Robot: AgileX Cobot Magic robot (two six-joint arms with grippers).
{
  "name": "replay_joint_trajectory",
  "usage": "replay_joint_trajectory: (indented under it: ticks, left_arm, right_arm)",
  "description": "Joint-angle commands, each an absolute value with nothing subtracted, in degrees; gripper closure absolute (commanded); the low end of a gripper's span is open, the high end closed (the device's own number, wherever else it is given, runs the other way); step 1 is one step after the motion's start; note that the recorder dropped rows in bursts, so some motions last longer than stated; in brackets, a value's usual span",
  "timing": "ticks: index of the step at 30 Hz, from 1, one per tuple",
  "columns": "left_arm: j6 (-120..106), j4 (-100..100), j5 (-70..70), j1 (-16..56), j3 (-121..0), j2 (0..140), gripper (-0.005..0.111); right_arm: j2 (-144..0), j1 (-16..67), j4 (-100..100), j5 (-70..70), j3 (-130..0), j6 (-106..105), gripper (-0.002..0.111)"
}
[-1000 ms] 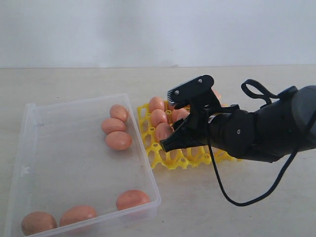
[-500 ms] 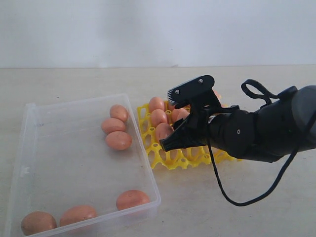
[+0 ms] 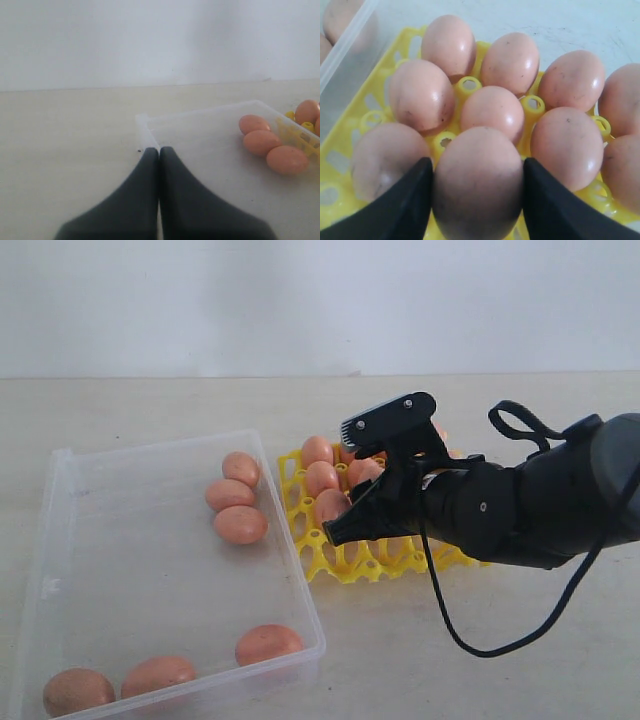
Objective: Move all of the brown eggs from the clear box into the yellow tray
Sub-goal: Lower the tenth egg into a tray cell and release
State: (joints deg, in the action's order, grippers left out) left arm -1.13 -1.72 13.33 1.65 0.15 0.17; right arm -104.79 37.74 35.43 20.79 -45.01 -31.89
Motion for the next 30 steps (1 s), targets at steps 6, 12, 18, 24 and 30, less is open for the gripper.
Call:
replay_joint_trajectory:
  ticks: [6,12,18,24,30]
  left_arm:
    - [-1.16,-2.03,13.26,1.88,0.00,0.00,0.111]
    - [-1.16,-2.03,13.26,1.88,0.00,0.00,0.111]
    - [-1.16,-2.03,13.26,1.88,0.00,0.00,0.111]
    - [-1.16,-2.03,13.26,1.88,0.00,0.00,0.111]
    - [-1.16,-2.03,13.26,1.88,0.00,0.00,0.111]
  right_arm:
    - [-104.69,37.87,35.30,21.15,-45.30,-30.96,0.107]
    - [-104.69,37.87,35.30,21.15,-45.30,-30.99,0.107]
    - [-104.69,37.87,34.48,21.15,-45.30,-30.99,0.088]
    - [-104.69,38.43,34.43,21.15,-45.30,-30.69,0.056]
    - [-104.69,38.85,34.43,19.34,-47.01,-30.14,0.057]
